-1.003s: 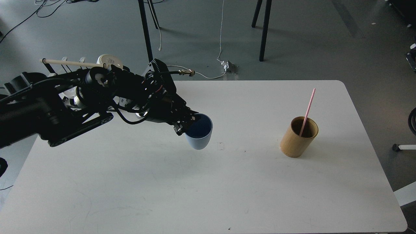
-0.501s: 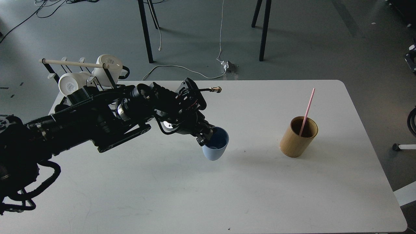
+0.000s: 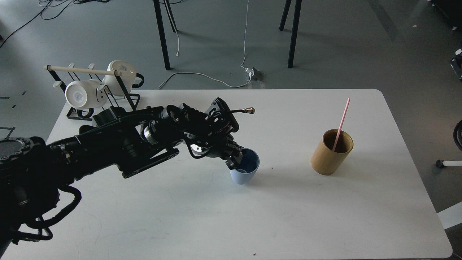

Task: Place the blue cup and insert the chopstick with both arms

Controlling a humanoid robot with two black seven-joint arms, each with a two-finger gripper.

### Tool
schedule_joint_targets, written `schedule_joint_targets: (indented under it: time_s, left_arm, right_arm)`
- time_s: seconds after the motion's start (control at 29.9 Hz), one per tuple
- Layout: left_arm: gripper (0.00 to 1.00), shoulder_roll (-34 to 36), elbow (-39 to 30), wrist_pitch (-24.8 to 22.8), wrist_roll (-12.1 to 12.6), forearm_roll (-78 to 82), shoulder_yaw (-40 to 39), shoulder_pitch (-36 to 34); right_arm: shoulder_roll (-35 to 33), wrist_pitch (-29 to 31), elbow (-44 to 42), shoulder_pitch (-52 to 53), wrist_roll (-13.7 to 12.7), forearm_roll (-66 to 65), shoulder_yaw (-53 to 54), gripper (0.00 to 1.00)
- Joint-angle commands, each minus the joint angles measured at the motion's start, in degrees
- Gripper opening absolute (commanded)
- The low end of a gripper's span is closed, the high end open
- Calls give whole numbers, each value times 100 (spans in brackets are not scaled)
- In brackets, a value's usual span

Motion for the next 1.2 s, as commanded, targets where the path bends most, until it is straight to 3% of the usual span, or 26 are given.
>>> schedule_joint_targets:
  time_s: [0.0,0.47,0.53,0.6,0.63,0.67,0.84,0.97,1.17]
  left_arm:
    - [11,29,-1,1,0,-1,0,10]
    - [35,292,-159,1,-53,-264,-315,-69]
    - [48,328,-177,1,-35,-765,-762,-78]
    - [80,328,-150,1,0,-1519,-1420,-52]
    - [92,328,-115,1,0,-1888,-1684,-8]
    - [96,328,-89,1,0,-2336,-1887,10]
    - [99,337,-54,252,-61,-4647,-2240,-16]
    - [99,529,-54,1,-114,-7238,-2863,10]
    - [99,916,148,1,-88,-10422,-3339,423]
  right_arm:
    - [-1,0,-5,-1,0,0,-8,99]
    - [43,0,4,8,0,0,-17,99]
    - [8,0,21,8,0,0,-26,99]
    - [-10,0,21,34,0,-9,-17,99]
    - [-18,0,21,60,0,-9,-17,99]
    - [-45,0,21,86,0,-26,-17,99]
    - [-370,0,249,148,0,-280,-131,99]
    - [-940,0,1065,131,-9,-1088,-201,99]
    - [-1740,-40,2278,52,-44,-2056,-570,99]
